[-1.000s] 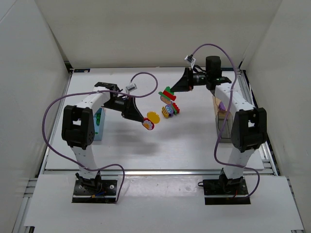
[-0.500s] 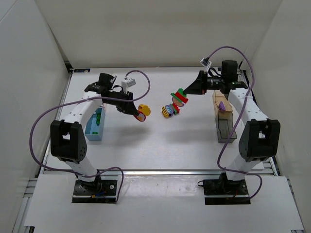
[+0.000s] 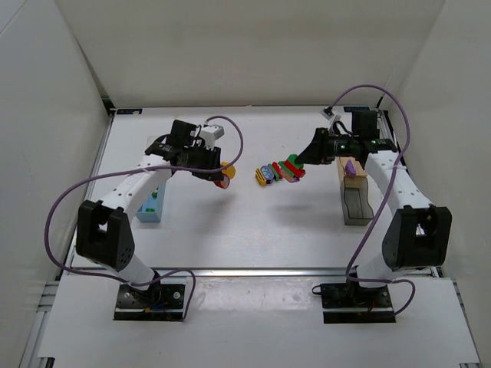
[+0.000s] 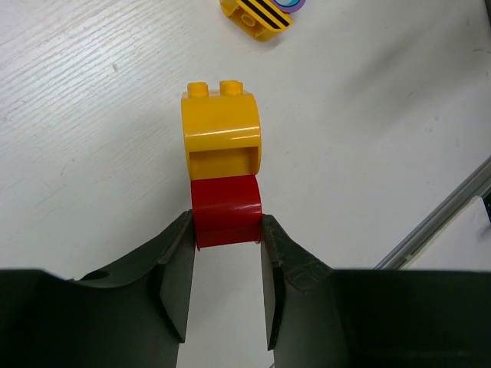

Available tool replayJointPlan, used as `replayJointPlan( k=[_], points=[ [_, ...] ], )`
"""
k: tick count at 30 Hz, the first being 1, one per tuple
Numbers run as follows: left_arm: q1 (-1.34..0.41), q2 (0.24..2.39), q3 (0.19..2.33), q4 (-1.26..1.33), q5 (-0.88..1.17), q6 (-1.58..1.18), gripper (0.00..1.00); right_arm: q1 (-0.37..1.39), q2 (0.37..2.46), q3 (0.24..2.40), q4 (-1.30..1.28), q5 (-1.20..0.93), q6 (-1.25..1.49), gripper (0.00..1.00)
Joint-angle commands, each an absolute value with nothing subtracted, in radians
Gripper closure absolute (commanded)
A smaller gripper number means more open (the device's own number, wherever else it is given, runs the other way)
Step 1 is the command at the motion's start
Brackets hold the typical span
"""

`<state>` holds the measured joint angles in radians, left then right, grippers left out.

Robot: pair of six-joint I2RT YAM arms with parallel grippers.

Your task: Sort the legos into containers by color

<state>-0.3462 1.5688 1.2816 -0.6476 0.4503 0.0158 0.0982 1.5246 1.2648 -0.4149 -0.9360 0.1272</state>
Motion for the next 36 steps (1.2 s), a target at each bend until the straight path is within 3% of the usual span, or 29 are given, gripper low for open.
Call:
replayJointPlan(
  k=[1,9,19,23,34,36],
  points=[
    [-0.367,1.491,1.261,-0.609,0.396,-0.011,0.9,0.1,1.485,1.238,-0.502,-0.724,0.014,1.0],
    [-0.405,1.436,1.181,-0.603,0.368,-0.046,0.9,0.198,1.482,1.174,-0.493,-0.399,-0.15,1.0],
    [-0.405,1.414,1.17,-0.603,0.359,-0.032,0.9,0.293,1.537,1.045,-0.241,-0.143,-0.107,1.0],
    [-0.405,1.405,1.16,-0.603,0.362,-0.026,0.9,0.281,1.546,0.983,-0.045,-0.135,-0.075,1.0],
    [-0.405,1.396,1.141,-0.609,0.383,-0.017,0.9,0.278,1.673,1.029,0.126,-0.109,-0.072,1.0],
    [-0.405,1.394,1.141,-0.606,0.388,-0.015,0.9,0.275,1.684,1.04,0.126,-0.112,-0.092,0.91]
  ],
)
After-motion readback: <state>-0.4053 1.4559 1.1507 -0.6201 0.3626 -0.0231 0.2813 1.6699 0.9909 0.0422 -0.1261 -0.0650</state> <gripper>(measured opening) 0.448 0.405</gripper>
